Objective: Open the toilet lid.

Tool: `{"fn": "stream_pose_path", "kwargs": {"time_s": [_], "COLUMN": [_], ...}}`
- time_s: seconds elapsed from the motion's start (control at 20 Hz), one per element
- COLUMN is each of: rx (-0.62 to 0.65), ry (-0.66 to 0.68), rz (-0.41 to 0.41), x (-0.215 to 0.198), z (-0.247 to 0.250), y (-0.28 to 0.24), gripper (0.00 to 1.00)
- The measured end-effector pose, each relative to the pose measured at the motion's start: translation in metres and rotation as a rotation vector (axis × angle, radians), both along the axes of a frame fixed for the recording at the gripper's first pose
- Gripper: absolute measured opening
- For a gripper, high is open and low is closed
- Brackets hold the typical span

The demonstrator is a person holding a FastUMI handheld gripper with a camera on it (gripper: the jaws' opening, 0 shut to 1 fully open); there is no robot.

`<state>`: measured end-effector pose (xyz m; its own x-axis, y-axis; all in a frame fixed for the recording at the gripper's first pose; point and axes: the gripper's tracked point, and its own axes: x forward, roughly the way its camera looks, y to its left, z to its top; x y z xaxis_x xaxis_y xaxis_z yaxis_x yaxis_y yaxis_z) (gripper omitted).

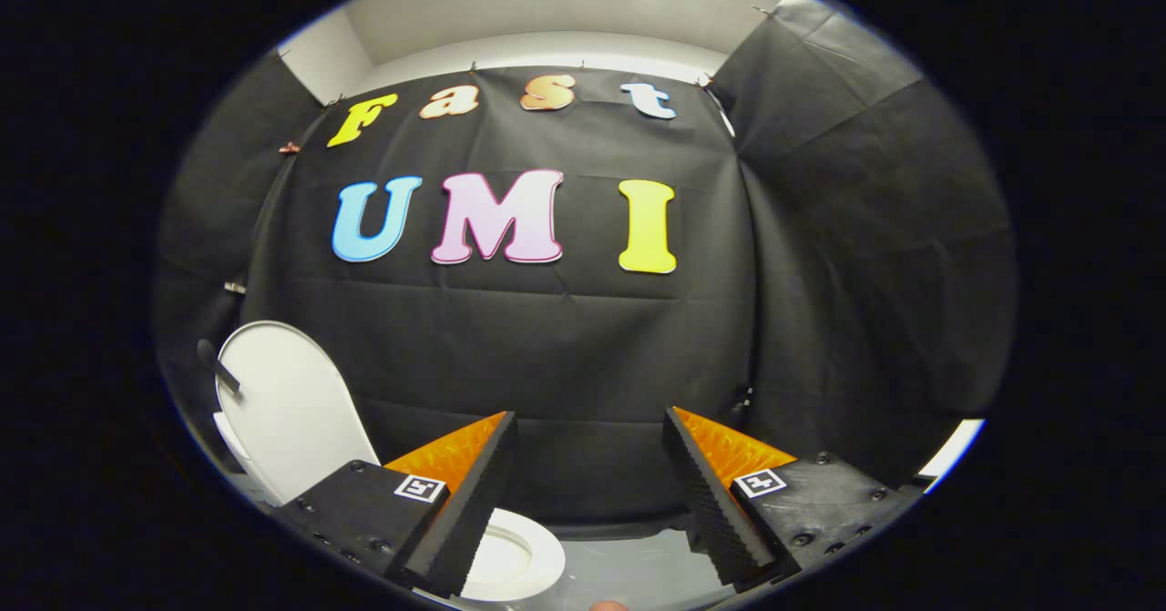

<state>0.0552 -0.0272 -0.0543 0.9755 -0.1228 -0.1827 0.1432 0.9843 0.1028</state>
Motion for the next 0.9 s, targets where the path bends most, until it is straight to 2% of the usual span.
{"fn": "stream_pose_path", "kwargs": {"time_s": [0.05, 0.15, 0.45, 0.9], "rx": [0.023, 0.046, -0.016, -0.036], "ry": [-0.005, -0.007, -0.007, 0.040], "rz": [-0.012, 0.016, 0.072, 0.037], "x": [0.002, -0.001, -0.001, -0.003], "z": [0.001, -0.004, -0.009, -0.022], "y": [0.002, 0.019, 0.034, 0.021], "gripper": [0.99, 0.98, 0.99, 0.99]}}
